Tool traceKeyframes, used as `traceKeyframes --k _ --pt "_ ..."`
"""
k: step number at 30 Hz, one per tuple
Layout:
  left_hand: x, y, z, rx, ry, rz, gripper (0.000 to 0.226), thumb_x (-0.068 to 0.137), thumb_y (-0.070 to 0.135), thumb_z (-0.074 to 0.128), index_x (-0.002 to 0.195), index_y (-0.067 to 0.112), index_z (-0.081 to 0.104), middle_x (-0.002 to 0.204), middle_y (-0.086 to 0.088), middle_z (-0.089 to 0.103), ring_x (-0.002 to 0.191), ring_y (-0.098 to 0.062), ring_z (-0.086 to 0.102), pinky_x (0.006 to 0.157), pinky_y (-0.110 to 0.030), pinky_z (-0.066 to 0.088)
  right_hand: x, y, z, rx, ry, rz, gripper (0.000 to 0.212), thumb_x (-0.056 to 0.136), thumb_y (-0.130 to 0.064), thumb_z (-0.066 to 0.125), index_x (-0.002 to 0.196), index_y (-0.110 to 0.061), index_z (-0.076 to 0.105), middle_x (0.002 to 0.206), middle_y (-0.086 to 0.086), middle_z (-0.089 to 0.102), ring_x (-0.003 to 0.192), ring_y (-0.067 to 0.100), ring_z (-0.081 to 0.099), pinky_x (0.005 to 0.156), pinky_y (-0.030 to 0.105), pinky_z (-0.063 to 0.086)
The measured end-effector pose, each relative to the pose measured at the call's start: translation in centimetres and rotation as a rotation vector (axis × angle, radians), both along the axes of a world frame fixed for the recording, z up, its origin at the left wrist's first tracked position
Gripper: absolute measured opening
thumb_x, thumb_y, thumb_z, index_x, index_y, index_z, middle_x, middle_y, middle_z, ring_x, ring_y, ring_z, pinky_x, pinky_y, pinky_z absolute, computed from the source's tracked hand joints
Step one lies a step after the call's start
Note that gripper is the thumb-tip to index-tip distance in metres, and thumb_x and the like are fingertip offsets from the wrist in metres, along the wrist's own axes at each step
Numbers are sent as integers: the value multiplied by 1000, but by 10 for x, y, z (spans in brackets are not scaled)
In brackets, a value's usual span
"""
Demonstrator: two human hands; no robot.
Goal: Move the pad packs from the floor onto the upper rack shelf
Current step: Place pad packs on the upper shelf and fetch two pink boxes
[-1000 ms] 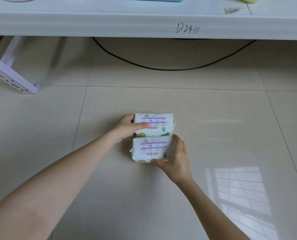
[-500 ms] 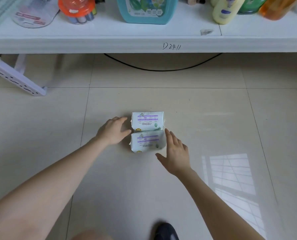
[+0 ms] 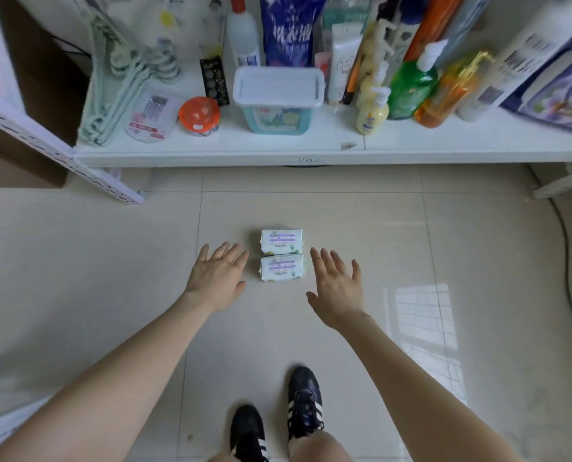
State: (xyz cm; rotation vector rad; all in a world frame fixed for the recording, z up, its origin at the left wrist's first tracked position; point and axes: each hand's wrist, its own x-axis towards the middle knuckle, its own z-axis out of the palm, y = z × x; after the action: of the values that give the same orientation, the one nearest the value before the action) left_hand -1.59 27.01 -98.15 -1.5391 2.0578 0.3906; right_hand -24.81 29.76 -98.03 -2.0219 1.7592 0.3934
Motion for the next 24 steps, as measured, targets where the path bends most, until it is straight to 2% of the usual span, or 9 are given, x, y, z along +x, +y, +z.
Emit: traceKeyframes --k 12,24 --pt "-12 6 257 -137 36 56 66 99 41 41 154 19 13 163 -2 10 150 -18 6 119 -47 5 -6 -21 258 -157 43 48 79 96 -42 46 153 -16 -1 161 4 10 149 20 6 117 51 5" --pt "1 31 480 -485 83 -10 69 98 43 41 154 18 10 163 -5 7 150 -21 3 120 -51 1 20 10 476 -513 -11 18 79 95 -45 48 154 -20 1 162 3 6 149 22 4 118 52 2"
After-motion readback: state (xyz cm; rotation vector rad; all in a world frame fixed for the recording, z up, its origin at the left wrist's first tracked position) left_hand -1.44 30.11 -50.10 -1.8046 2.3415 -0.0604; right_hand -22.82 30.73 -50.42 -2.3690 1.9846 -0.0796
